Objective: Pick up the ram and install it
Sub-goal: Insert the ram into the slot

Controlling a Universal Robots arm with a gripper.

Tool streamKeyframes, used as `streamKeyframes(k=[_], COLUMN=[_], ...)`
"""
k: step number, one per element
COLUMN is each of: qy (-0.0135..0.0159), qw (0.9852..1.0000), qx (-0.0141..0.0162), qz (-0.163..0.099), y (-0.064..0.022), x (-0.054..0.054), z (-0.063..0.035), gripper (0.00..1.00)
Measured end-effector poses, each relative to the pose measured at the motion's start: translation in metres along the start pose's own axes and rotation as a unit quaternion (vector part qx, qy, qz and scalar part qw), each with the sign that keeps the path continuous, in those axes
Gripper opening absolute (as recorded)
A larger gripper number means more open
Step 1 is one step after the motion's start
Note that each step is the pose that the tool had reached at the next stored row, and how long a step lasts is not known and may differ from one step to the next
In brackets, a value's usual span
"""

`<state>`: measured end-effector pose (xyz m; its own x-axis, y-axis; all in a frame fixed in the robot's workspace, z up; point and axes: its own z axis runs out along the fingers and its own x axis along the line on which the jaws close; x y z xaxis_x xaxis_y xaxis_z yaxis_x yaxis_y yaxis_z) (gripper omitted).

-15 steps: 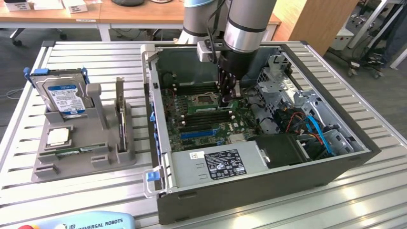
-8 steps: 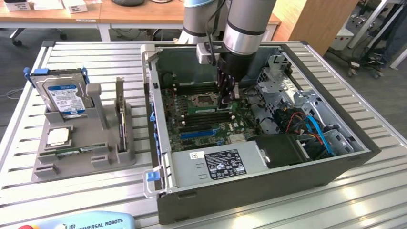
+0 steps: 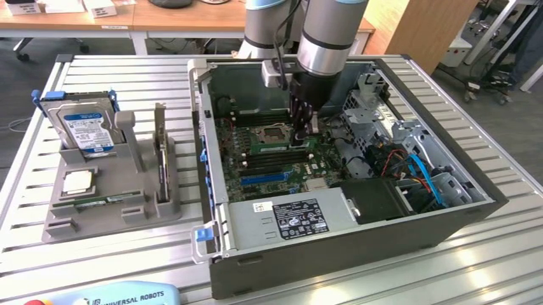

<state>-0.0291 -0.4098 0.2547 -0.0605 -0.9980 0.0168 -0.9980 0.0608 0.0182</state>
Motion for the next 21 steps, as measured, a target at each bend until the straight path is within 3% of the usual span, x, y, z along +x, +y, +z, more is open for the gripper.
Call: streamKeyframes(k=[21], qy=[0.0002], qw=[0.9999], qx=[0.0002], qz=[-0.011], y=[0.0020], x=[-0.0007], z=[0.0020], gripper=[0.11])
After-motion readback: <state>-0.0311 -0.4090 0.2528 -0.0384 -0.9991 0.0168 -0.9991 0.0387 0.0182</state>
